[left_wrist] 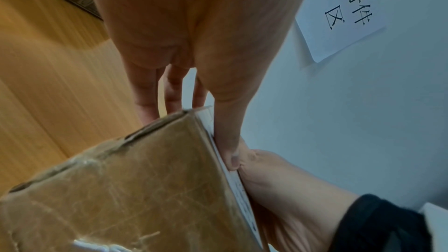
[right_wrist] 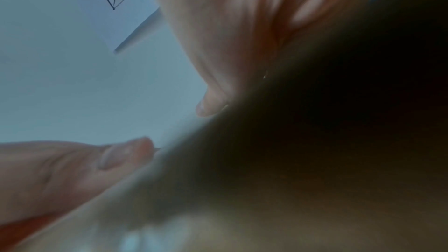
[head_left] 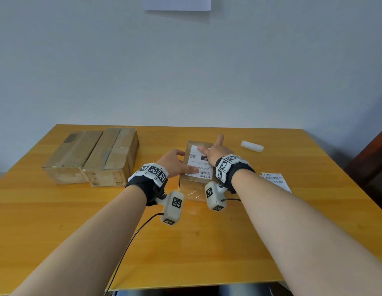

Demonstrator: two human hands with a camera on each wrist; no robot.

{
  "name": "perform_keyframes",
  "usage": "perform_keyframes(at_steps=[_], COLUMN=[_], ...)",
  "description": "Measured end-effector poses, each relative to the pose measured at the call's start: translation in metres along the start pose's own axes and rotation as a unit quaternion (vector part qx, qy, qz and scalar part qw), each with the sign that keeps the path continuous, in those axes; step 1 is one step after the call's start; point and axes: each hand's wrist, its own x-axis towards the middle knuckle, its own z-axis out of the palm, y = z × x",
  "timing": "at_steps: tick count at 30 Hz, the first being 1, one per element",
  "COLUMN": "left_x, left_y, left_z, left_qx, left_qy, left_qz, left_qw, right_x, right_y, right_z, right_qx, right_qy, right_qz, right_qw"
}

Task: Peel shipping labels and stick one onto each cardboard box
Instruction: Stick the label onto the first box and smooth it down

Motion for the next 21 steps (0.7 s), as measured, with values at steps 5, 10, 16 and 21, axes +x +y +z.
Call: perform_keyframes(at_steps=[5, 10, 16, 21], left_x=[0.003, 0.006, 0.006, 0.004], left_y=[-0.002, -0.004, -0.004, -0.004], left_z=[0.0, 0.001, 0.001, -0.001], left_qx=[-0.01, -0.009, -0.003, -0.004], left_qy=[-0.004, -0.004, -0.002, -0.01], left_qz=[-0.001, -0.004, -0.002, 0.004], left_qw=[1.0, 1.0, 1.0, 1.0], right_x=[-0.003, -0.006, -0.009, -0.015], right_y=[0.004, 0.005, 0.005, -0.006], right_z=[-0.009, -0.01, -0.01, -0.023], right_qx=[0.005, 0.02, 0.021, -0.005], right_qy=[-0.001, -0.006, -0.046, -0.047], right_qz=[-0.004, 0.003, 0.035, 0.046], right_qw=[1.0, 1.0, 0.998, 0.998])
